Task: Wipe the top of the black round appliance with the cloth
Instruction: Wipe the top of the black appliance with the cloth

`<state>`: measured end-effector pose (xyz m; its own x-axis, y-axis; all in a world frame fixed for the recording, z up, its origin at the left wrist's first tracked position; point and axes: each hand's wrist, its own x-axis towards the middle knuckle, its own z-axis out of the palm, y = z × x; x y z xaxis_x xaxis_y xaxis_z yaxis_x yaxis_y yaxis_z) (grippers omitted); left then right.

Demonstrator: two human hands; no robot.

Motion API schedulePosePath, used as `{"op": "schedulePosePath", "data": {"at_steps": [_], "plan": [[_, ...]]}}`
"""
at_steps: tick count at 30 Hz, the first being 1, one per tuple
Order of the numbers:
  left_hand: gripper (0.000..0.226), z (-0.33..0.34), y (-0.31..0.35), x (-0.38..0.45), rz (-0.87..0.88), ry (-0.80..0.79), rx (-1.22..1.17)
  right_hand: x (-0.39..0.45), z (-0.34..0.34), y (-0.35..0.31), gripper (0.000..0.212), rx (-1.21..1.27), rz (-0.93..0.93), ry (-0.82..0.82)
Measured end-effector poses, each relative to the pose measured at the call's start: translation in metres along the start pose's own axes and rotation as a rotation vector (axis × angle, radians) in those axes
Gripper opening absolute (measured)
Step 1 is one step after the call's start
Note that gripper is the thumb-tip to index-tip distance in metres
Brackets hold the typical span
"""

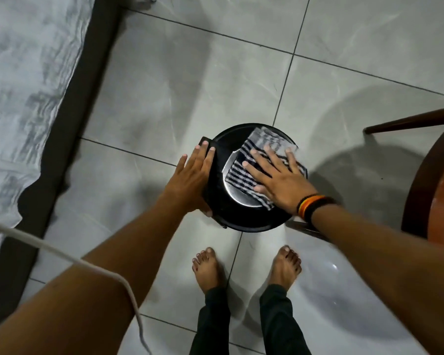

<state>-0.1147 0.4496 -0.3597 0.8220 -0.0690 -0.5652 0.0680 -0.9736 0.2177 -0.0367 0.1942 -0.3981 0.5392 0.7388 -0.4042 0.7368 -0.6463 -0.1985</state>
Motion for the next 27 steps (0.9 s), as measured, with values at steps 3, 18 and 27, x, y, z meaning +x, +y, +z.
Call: {"op": "schedulePosePath", "data": {"at_steps": [3,18,27], "plan": [[0.163,0.010,0.010,-0.010,-0.038,0.019,-0.015,0.008,-0.015,0.035,0.062,-0.130,-0.214,-0.081],[0.146,0.001,-0.002,0.006,-0.005,0.169,0.146,-0.009,0.014,-0.102,0.072,0.094,0.072,0.042],[0.150,0.000,0.015,0.002,-0.060,0.087,-0.113,-0.041,0.014,-0.055,0.059,0.353,0.528,0.114]]}}
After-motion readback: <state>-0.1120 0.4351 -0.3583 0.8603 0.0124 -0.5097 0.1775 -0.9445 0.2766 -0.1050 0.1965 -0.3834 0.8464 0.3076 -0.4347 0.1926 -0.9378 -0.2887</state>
